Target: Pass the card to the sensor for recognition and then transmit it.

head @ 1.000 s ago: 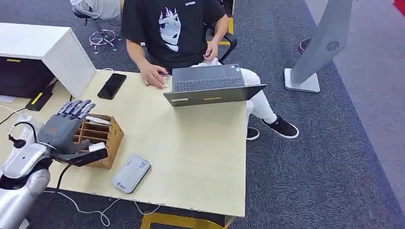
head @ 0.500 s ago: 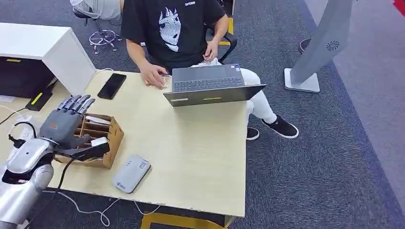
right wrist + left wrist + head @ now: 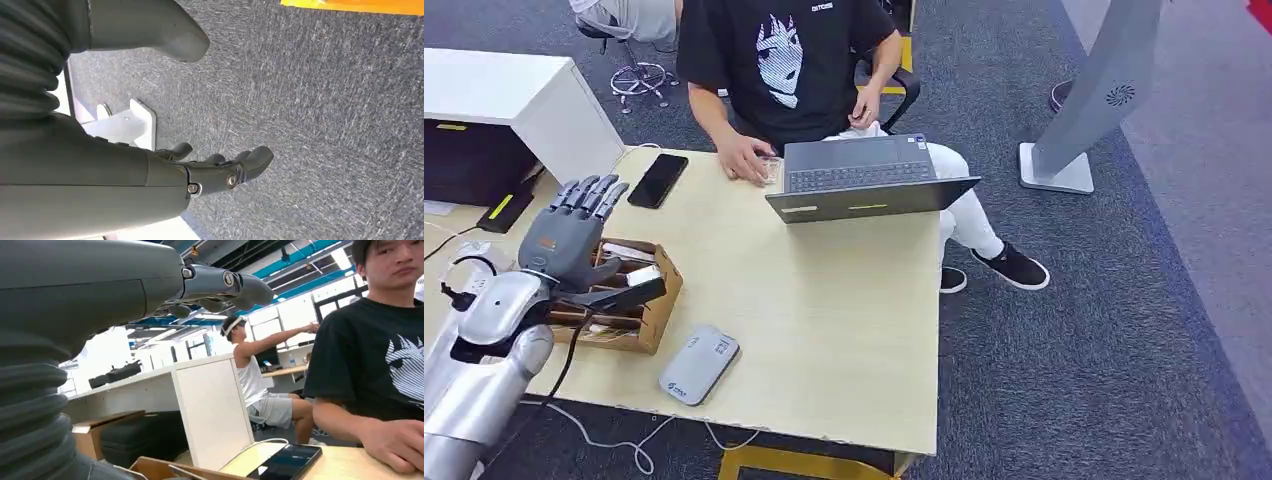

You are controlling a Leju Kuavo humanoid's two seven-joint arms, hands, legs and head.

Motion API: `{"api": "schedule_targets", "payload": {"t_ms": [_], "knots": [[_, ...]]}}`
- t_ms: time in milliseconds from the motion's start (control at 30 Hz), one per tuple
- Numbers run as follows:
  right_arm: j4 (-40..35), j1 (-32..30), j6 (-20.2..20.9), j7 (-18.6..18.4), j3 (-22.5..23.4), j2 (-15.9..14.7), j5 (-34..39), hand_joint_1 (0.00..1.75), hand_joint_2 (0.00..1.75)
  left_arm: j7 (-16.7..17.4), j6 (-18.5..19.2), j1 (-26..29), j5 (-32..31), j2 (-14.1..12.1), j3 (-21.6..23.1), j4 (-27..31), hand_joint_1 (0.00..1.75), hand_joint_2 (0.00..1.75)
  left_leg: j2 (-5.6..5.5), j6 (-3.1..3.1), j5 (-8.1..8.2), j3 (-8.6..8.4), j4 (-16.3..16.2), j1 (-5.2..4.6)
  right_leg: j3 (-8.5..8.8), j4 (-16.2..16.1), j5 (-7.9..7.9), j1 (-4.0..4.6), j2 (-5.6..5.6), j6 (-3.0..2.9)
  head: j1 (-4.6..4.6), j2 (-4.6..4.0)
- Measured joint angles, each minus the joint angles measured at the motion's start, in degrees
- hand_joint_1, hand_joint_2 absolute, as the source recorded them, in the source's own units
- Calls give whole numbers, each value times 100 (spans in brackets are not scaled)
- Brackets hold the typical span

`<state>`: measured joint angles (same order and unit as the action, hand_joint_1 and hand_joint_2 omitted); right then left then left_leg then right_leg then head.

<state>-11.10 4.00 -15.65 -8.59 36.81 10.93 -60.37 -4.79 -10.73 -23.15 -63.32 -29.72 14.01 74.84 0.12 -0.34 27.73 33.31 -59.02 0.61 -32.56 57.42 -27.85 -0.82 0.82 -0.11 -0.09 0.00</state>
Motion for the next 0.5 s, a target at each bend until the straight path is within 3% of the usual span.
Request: {"api": "schedule_targets", "payload": {"t_ms": [500], "knots": [[0, 0, 0, 0, 11, 0, 0, 0, 175, -9, 24, -9, 17, 57, 59, -157, 0, 175, 0, 0, 0, 0, 0, 0, 0, 0, 0, 0, 0, 0, 0, 0]]}}
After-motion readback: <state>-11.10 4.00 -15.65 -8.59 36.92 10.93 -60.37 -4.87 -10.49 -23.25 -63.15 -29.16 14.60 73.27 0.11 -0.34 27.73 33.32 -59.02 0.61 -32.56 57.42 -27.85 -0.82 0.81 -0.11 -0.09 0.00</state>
